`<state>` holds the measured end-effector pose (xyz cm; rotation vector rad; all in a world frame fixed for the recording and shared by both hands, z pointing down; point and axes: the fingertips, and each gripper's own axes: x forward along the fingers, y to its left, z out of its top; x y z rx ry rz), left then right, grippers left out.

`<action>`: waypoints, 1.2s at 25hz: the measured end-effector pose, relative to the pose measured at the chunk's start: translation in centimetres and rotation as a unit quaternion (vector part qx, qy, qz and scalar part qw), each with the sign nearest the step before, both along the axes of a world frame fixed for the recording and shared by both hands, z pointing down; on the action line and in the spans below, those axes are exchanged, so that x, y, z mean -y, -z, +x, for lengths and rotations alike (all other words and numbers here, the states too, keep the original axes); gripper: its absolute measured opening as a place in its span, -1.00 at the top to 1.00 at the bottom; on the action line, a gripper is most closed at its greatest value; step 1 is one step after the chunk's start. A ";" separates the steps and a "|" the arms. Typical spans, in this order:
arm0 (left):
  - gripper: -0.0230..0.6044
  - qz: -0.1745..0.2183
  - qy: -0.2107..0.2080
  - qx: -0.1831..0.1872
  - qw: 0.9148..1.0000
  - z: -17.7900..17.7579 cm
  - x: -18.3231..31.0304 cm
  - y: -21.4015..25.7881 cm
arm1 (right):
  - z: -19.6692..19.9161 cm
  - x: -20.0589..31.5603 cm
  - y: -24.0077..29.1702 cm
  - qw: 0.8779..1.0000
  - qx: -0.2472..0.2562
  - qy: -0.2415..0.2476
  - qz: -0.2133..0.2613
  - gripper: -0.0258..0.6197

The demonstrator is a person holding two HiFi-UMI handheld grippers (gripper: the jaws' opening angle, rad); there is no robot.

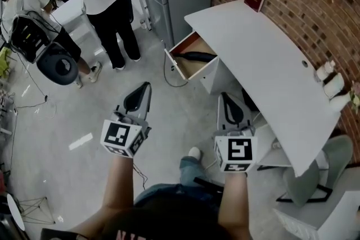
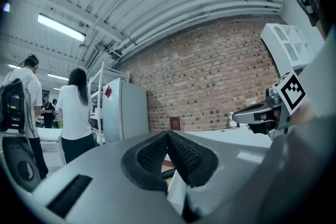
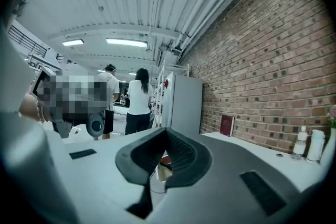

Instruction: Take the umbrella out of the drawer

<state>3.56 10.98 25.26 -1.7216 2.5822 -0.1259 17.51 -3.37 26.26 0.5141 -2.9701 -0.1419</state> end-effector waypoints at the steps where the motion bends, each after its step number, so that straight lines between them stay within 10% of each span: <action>1: 0.94 -0.001 0.002 -0.001 1.000 -1.0 0.9 0.0 | -1.1 0.9 0.0 1.000 -0.001 0.002 0.001 0.95; 17: 0.94 -0.027 -0.008 -0.027 0.999 -10.3 11.9 -2.6 | -11.0 9.7 -2.9 0.999 -0.038 0.015 -0.007 0.95; 30: 0.94 -0.064 -0.130 -0.016 0.989 -18.2 21.8 -4.4 | -16.1 15.6 -4.7 0.994 -0.047 -0.095 -0.023 0.95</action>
